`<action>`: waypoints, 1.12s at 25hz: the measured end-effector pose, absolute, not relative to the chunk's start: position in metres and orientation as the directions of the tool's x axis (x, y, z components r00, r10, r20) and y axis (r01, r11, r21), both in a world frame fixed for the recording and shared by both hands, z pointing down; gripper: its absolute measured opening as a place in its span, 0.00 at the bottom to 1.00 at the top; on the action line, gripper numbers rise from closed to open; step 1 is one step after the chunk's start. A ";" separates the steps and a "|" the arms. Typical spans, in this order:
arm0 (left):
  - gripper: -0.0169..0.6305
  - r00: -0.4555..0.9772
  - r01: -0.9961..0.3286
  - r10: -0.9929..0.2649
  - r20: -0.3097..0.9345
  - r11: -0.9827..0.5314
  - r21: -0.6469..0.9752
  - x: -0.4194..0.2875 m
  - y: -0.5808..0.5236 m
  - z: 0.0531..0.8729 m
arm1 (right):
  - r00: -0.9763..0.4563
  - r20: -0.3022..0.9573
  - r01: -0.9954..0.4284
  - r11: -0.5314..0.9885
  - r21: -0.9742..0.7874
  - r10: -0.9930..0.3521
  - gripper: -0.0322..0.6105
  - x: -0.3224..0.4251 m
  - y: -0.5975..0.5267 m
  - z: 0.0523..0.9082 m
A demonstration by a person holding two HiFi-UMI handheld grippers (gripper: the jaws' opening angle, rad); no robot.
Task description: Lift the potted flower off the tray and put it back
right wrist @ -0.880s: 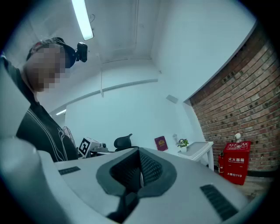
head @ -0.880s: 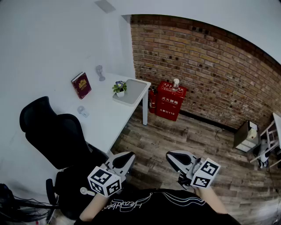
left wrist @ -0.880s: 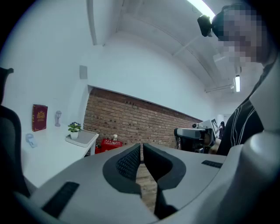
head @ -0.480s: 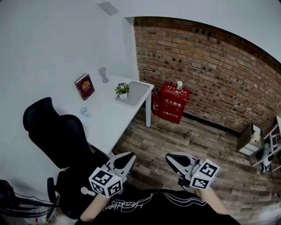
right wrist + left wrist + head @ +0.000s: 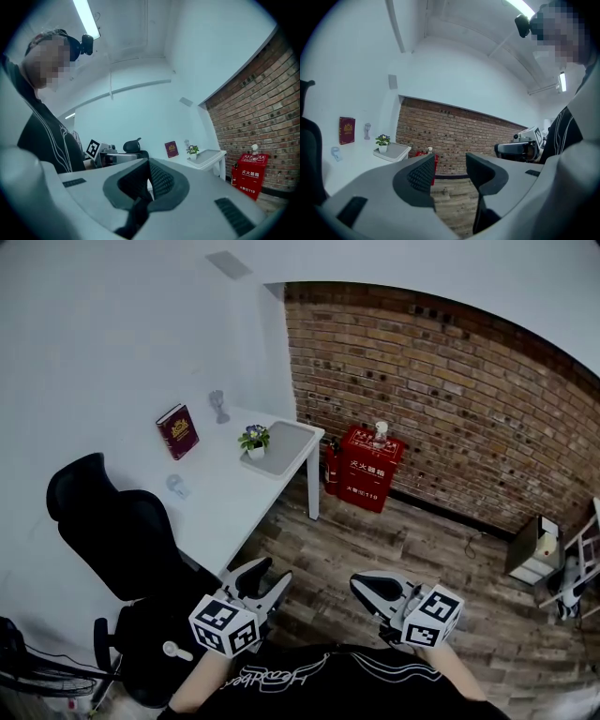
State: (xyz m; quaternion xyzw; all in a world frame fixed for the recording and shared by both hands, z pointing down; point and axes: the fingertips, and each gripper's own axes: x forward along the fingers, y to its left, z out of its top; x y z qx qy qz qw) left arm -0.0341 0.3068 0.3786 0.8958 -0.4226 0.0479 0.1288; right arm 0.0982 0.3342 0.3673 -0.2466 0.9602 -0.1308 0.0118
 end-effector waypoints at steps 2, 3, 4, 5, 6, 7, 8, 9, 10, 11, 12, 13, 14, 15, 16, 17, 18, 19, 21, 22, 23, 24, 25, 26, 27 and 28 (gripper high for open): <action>0.41 0.623 -0.782 -0.757 0.196 -0.594 0.191 -0.026 0.302 0.387 | -0.880 0.055 -0.468 0.843 -0.265 -0.471 0.05 0.108 0.332 0.376; 0.44 0.612 -0.790 -0.766 0.198 -0.583 0.189 -0.022 0.299 0.391 | -0.881 0.062 -0.467 0.841 -0.272 -0.469 0.05 0.113 0.331 0.380; 0.47 0.601 -0.799 -0.774 0.200 -0.572 0.186 -0.019 0.295 0.394 | -0.882 0.066 -0.466 0.840 -0.279 -0.467 0.05 0.117 0.329 0.383; 0.49 0.591 -0.807 -0.781 0.204 -0.562 0.182 -0.016 0.292 0.395 | -0.883 0.069 -0.463 0.840 -0.283 -0.464 0.05 0.121 0.328 0.385; 0.51 0.581 -0.814 -0.787 0.210 -0.554 0.176 -0.014 0.289 0.397 | -0.885 0.070 -0.460 0.841 -0.285 -0.461 0.05 0.125 0.327 0.387; 0.51 0.571 -0.821 -0.791 0.219 -0.545 0.170 -0.013 0.287 0.400 | -0.886 0.070 -0.458 0.842 -0.286 -0.459 0.05 0.129 0.326 0.389; 0.52 0.561 -0.828 -0.795 0.231 -0.537 0.162 -0.012 0.284 0.404 | -0.886 0.070 -0.459 0.841 -0.285 -0.459 0.05 0.133 0.325 0.391; 0.54 0.550 -0.835 -0.799 0.242 -0.528 0.154 -0.012 0.282 0.408 | -0.883 0.067 -0.463 0.839 -0.285 -0.464 0.05 0.137 0.323 0.394; 0.55 0.539 -0.842 -0.804 0.252 -0.519 0.146 -0.012 0.279 0.412 | -0.880 0.065 -0.469 0.835 -0.288 -0.471 0.05 0.141 0.320 0.397; 0.55 0.527 -0.850 -0.809 0.260 -0.509 0.137 -0.012 0.277 0.416 | -0.876 0.063 -0.475 0.830 -0.293 -0.478 0.05 0.144 0.317 0.401; 0.56 0.513 -0.858 -0.816 0.265 -0.498 0.127 -0.013 0.273 0.420 | -0.873 0.061 -0.479 0.825 -0.299 -0.485 0.05 0.147 0.313 0.404; 0.57 0.498 -0.866 -0.824 0.269 -0.486 0.115 -0.014 0.269 0.422 | -0.871 0.058 -0.481 0.822 -0.304 -0.488 0.05 0.148 0.308 0.406; 0.58 0.485 -0.874 -0.832 0.270 -0.475 0.103 -0.015 0.264 0.423 | -0.870 0.056 -0.481 0.820 -0.309 -0.490 0.05 0.149 0.304 0.408; 0.58 0.475 -0.879 -0.838 0.271 -0.467 0.096 -0.015 0.259 0.424 | -0.871 0.056 -0.480 0.819 -0.314 -0.489 0.05 0.150 0.299 0.409; 0.58 0.468 -0.882 -0.841 0.272 -0.461 0.094 -0.016 0.254 0.425 | -0.871 0.057 -0.478 0.818 -0.319 -0.487 0.05 0.150 0.294 0.411; 0.59 0.465 -0.884 -0.842 0.273 -0.456 0.097 -0.016 0.249 0.427 | -0.872 0.060 -0.477 0.817 -0.324 -0.486 0.05 0.149 0.288 0.412; 0.59 0.463 -0.886 -0.843 0.274 -0.452 0.103 -0.018 0.242 0.429 | -0.873 0.063 -0.476 0.816 -0.328 -0.484 0.05 0.148 0.282 0.414; 0.59 0.461 -0.887 -0.844 0.275 -0.449 0.109 -0.020 0.235 0.432 | -0.873 0.066 -0.475 0.815 -0.332 -0.483 0.05 0.145 0.274 0.416; 0.59 0.454 -0.891 -0.847 0.276 -0.439 0.119 -0.028 0.216 0.438 | -0.874 0.075 -0.476 0.813 -0.337 -0.480 0.05 0.139 0.257 0.421; 0.60 0.451 -0.893 -0.849 0.277 -0.433 0.125 -0.032 0.204 0.442 | -0.874 0.081 -0.477 0.811 -0.339 -0.480 0.05 0.136 0.246 0.424; 0.60 0.448 -0.894 -0.849 0.279 -0.428 0.132 -0.036 0.191 0.446 | -0.873 0.088 -0.479 0.808 -0.342 -0.480 0.05 0.133 0.234 0.428; 0.60 0.445 -0.895 -0.849 0.283 -0.423 0.140 -0.040 0.178 0.451 | -0.872 0.096 -0.482 0.805 -0.346 -0.481 0.05 0.130 0.221 0.431; 0.60 0.444 -0.896 -0.849 0.287 -0.418 0.147 -0.045 0.164 0.455 | -0.871 0.104 -0.485 0.802 -0.349 -0.481 0.05 0.127 0.207 0.434; 0.60 0.442 -0.897 -0.848 0.293 -0.414 0.154 -0.049 0.149 0.459 | -0.870 0.110 -0.487 0.800 -0.352 -0.481 0.05 0.123 0.193 0.436; 0.60 0.439 -0.898 -0.848 0.298 -0.410 0.159 -0.054 0.133 0.462 | -0.870 0.116 -0.488 0.798 -0.354 -0.480 0.05 0.119 0.177 0.437; 0.60 0.436 -0.900 -0.848 0.303 -0.405 0.163 -0.059 0.117 0.465 | -0.870 0.121 -0.487 0.797 -0.356 -0.478 0.05 0.114 0.161 0.438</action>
